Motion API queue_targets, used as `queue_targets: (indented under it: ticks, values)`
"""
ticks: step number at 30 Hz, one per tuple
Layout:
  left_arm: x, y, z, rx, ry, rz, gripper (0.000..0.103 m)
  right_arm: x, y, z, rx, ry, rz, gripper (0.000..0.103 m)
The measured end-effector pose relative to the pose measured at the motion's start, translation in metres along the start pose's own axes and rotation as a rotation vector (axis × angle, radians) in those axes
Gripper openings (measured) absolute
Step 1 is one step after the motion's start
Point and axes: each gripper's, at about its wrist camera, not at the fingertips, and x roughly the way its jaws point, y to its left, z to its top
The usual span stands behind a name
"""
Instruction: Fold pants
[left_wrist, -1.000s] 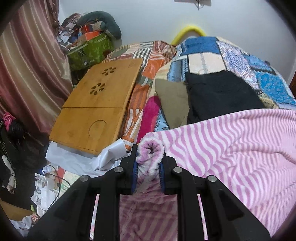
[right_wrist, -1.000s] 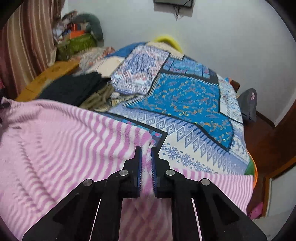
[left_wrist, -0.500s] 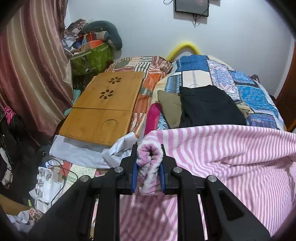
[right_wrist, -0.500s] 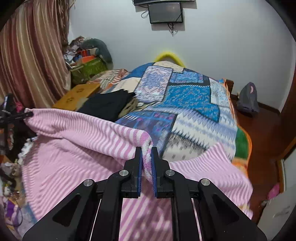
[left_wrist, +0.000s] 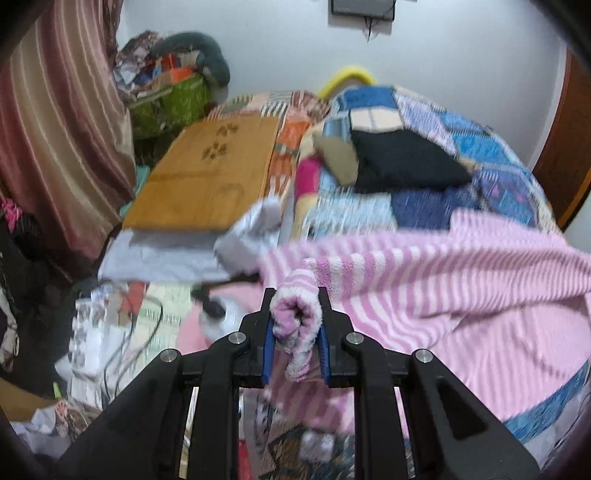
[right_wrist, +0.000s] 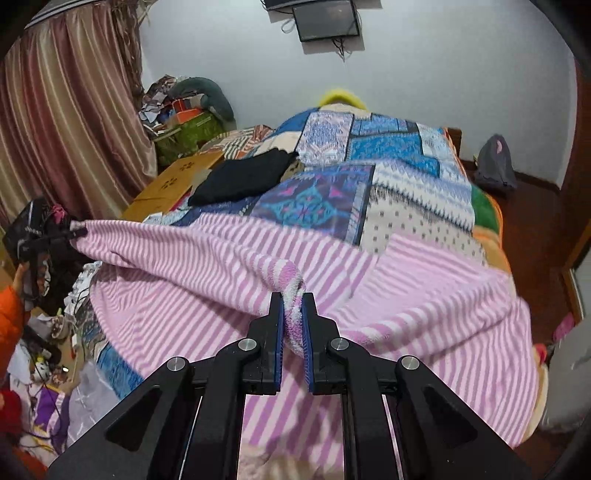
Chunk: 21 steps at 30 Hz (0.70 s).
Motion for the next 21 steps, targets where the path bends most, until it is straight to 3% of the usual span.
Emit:
queue_targets:
  ticks: [6,13,16,21]
  values:
    - [0.034,0.017,-0.050,-0.068,0.144,-0.005,0.023,0.013,0.001,-0.034,0.037,0.102,-0.015,0.008]
    - [0.000,0.026,-0.052,-0.089,0.110,0.011,0.040,0.004,-0.004,-0.045,0.051,0.158,-0.054,0.017]
    - [-0.020,0.021,-0.043,-0.056,0.088,0.036,0.042,-0.013,-0.002,-0.044,0.020,0.133,-0.104,0.031]
    - [-0.049,0.010,-0.024,-0.023,0.053,0.064,0.043,-0.043,-0.014,-0.035,0.034,0.063,-0.168,0.038]
